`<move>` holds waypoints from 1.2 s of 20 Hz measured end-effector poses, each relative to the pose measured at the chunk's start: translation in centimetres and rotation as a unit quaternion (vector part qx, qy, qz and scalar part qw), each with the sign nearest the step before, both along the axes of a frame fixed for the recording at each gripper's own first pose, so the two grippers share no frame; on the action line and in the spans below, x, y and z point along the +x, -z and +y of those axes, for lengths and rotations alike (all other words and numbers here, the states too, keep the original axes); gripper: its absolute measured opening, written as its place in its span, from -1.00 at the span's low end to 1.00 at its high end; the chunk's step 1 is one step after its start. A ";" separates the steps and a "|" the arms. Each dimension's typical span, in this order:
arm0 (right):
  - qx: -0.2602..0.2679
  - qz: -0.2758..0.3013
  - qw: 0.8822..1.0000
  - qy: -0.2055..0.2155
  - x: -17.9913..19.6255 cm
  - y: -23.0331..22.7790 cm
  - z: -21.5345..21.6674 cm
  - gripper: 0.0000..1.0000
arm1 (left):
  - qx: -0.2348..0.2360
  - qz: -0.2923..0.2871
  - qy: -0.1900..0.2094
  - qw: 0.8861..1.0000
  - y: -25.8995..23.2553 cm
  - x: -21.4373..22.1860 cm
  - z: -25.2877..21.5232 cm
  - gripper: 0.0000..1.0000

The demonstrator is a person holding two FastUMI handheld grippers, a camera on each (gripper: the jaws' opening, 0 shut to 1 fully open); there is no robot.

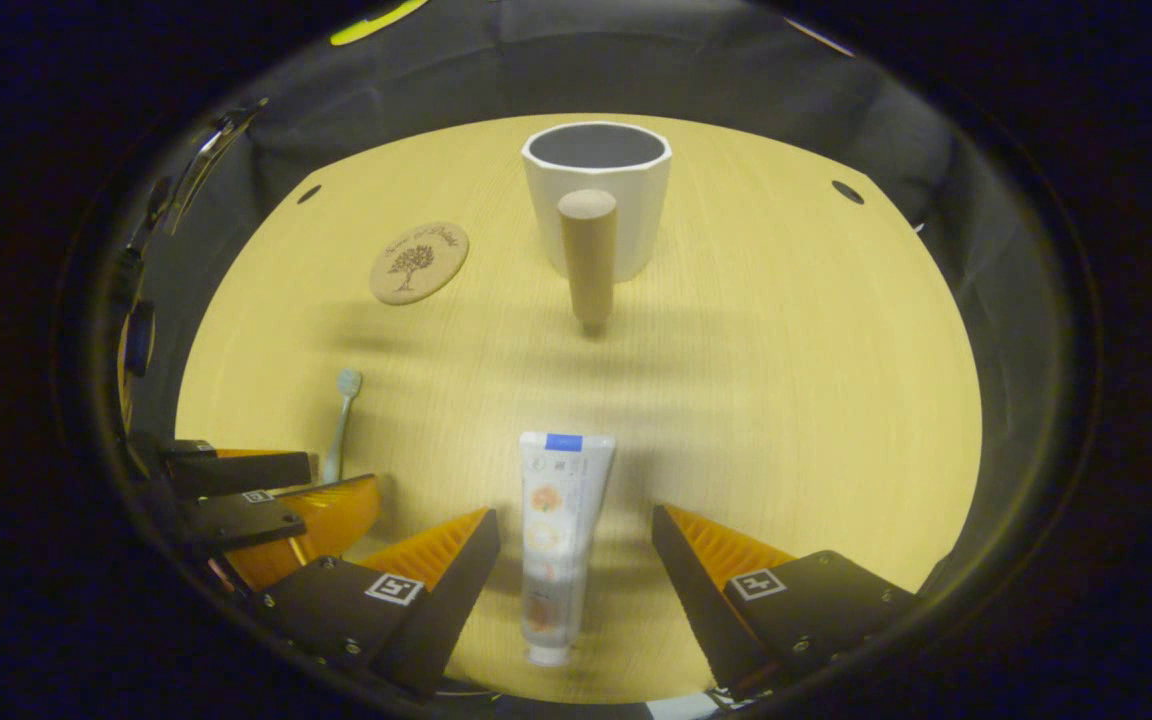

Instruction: Put the toothbrush and toothpaste on the desktop into the cup, then pick up the cup and place it on the coaster on the desktop.

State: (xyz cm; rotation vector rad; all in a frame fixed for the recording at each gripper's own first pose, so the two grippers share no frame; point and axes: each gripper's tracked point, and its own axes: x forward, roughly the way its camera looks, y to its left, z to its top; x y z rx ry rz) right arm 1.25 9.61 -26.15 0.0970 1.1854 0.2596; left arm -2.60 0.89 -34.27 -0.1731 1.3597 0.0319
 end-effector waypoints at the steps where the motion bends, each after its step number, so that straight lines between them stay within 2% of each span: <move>1: -0.001 0.002 1.000 0.000 0.0 0.2 0.0 0.89 | 0.001 0.008 -0.004 1.000 0.3 -0.3 -0.2 0.98; 5: 0.000 0.014 1.000 0.001 -0.2 1.0 0.3 0.88 | 0.033 0.004 0.017 0.999 0.7 -0.4 0.3 0.87; 6: -0.004 0.018 1.000 0.001 -0.3 1.1 0.2 0.87 | 0.044 0.005 0.026 0.999 0.8 -0.5 0.6 0.72; 8: -0.011 0.017 1.000 0.001 -0.4 1.4 0.0 0.70 | 0.049 -0.002 0.032 0.998 0.7 -0.5 0.4 0.52; 9: -0.013 0.014 1.000 0.001 -0.3 1.6 0.0 0.70 | 0.050 -0.004 0.030 0.998 0.7 -0.4 0.4 0.45; 10: -0.016 0.016 1.000 0.001 -0.4 1.5 0.0 0.51 | 0.051 -0.011 0.030 0.998 0.5 -0.2 0.3 0.31; 11: -0.021 0.015 1.000 0.001 -0.5 1.6 -0.2 0.50 | 0.051 -0.015 0.029 0.998 0.5 -0.3 0.5 0.19; 13: -0.030 0.016 0.999 0.002 -0.6 1.6 -0.5 0.30 | 0.051 -0.025 0.028 0.998 0.5 -0.1 0.0 -0.17; 14: -0.031 0.018 0.999 -0.003 -0.8 1.7 -0.6 0.05 | 0.050 -0.034 0.030 0.998 0.5 0.0 -0.1 -0.27; 15: -0.027 0.015 1.000 -0.003 -0.9 1.7 -0.5 0.13 | 0.048 -0.037 0.028 0.998 0.5 0.1 -0.1 -0.45; 16: -0.028 0.016 0.999 0.002 -0.8 1.6 -0.7 -0.02 | 0.045 -0.041 0.034 0.998 0.5 0.1 -0.1 -0.61; 17: -0.024 0.016 1.000 0.003 -0.9 1.7 -0.6 -0.18 | 0.040 -0.047 0.041 0.997 0.5 0.0 -0.1 -0.61; 18: -0.023 0.012 1.000 0.000 -0.8 1.7 -0.7 -0.21 | 0.032 -0.048 0.048 0.997 0.5 0.0 -0.2 -0.74; 19: -0.018 0.021 1.000 0.008 -1.1 1.8 -0.7 -0.22 | 0.027 -0.053 0.053 0.997 0.4 0.1 -0.1 -0.74; 20: -0.010 0.019 1.000 0.012 -1.1 1.5 -0.8 -0.39 | 0.024 -0.052 0.053 0.997 0.3 0.0 0.2 -0.82; 24: 0.020 0.014 0.999 0.023 -0.9 1.4 -0.8 -0.39 | 0.016 -0.070 0.050 0.996 0.2 0.2 0.2 -0.82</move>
